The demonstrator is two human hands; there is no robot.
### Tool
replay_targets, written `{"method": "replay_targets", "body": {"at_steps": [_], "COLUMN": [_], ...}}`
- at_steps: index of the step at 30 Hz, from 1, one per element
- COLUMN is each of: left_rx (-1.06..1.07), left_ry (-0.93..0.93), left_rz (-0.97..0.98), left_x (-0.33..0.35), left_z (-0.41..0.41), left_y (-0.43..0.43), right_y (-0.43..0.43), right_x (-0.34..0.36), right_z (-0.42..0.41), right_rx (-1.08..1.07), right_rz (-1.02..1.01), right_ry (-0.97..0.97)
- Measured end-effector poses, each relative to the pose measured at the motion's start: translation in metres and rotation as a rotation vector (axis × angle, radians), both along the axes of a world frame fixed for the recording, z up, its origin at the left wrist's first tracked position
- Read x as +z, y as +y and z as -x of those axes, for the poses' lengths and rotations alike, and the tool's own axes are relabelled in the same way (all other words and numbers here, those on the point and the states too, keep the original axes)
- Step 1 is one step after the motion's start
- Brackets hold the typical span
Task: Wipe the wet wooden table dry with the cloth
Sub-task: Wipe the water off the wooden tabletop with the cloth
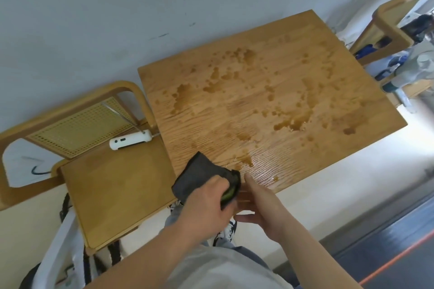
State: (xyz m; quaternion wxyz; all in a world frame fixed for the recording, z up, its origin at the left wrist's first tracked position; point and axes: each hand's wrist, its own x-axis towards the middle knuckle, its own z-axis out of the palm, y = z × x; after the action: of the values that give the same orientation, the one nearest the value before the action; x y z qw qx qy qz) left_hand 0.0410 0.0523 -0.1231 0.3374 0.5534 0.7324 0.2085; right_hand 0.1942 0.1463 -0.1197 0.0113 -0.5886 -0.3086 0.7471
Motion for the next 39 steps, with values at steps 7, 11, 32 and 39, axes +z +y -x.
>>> {"method": "replay_targets", "body": {"at_steps": [7, 11, 32, 39], "left_rx": [0.182, 0.198, -0.148, -0.430], "left_ry": [-0.153, 0.362, 0.709, 0.743], "left_rz": [0.157, 0.097, 0.150, -0.021], "left_x": [-0.027, -0.052, -0.076, -0.094], "left_z": [0.023, 0.037, -0.020, 0.017], "left_y": [0.001, -0.002, 0.008, -0.006], "right_y": [0.004, 0.008, 0.079, 0.097], "right_x": [-0.007, -0.019, -0.064, -0.063], "right_z": [-0.011, -0.033, -0.095, -0.098], "right_rx": [0.075, 0.024, 0.819, 0.771], "right_rz": [-0.088, -0.389, -0.864, -0.879], "right_ry": [-0.113, -0.342, -0.809, -0.797]}}
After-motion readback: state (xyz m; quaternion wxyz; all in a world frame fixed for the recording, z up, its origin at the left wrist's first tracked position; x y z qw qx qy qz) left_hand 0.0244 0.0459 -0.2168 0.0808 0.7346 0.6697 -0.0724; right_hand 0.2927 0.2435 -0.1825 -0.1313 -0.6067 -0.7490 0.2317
